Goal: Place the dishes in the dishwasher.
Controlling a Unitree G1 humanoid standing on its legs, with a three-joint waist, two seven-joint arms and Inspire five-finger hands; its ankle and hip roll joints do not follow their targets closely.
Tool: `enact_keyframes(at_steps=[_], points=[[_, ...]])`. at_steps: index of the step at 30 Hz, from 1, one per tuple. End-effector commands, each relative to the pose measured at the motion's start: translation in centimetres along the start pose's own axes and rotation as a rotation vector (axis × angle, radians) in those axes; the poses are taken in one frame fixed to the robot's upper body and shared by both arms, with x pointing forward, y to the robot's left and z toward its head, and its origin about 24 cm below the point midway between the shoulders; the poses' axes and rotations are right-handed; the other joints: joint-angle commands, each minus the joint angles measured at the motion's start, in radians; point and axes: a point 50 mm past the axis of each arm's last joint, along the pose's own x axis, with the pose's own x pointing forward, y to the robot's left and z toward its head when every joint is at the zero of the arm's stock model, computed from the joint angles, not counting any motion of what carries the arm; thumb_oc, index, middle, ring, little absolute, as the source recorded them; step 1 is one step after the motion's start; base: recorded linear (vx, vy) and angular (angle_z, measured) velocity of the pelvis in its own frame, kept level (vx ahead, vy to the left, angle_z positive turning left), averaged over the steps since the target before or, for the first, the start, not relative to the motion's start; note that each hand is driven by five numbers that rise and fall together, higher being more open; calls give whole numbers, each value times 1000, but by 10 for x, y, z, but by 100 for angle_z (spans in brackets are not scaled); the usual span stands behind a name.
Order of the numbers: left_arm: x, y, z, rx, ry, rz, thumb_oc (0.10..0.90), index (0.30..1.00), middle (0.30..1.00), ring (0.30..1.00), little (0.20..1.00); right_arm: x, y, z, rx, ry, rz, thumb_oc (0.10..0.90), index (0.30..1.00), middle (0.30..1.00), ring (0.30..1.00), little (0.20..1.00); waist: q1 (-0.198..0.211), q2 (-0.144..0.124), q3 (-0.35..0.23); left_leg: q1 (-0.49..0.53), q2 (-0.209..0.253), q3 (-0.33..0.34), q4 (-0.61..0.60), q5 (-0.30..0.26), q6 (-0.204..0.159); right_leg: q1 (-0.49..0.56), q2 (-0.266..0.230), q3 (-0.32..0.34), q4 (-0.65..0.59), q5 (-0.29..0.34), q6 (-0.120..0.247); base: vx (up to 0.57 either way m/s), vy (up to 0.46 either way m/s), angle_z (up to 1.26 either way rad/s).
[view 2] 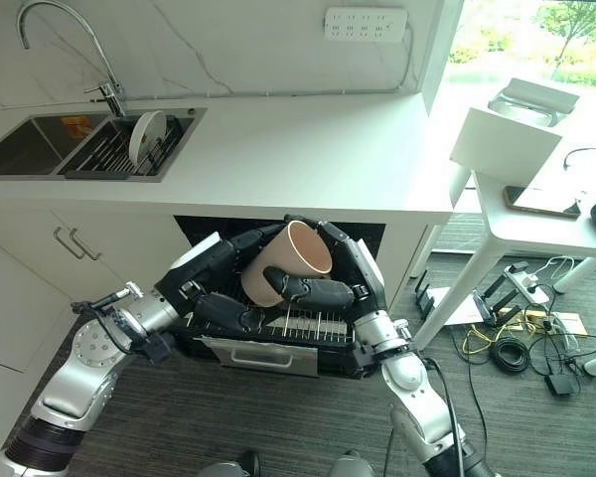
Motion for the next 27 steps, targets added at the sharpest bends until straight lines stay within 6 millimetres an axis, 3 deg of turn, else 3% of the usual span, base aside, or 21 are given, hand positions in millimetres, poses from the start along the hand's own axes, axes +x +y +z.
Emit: enact_keyframes(at_steps=[1,14,27], points=[[-29,27,20,126,-75,134,800,900,900,900,900,6,-89,88,36,-487,-488,400,300,300,300,300,29,-16,-83,-14,-22,-38,117,-183,48,29,9,-11,-15,-66,34,0,0,0],[-57,44,19,284,-44,331,800,900,900,900,900,-3,-97,87,35,-484,-535,400,300,300,300,300,42,-20,-83,-19,-22,-46,117,-185,48,27,11,-19,-15,-73,29,0,0,0],[-91,68,33,594,-113,765,800,900,900,900,900,-6,-99,76,67,-440,-559,400,300,300,300,300,52,-24,-84,-21,-19,-49,117,-184,45,31,11,-24,-15,-81,24,0,-1,1]])
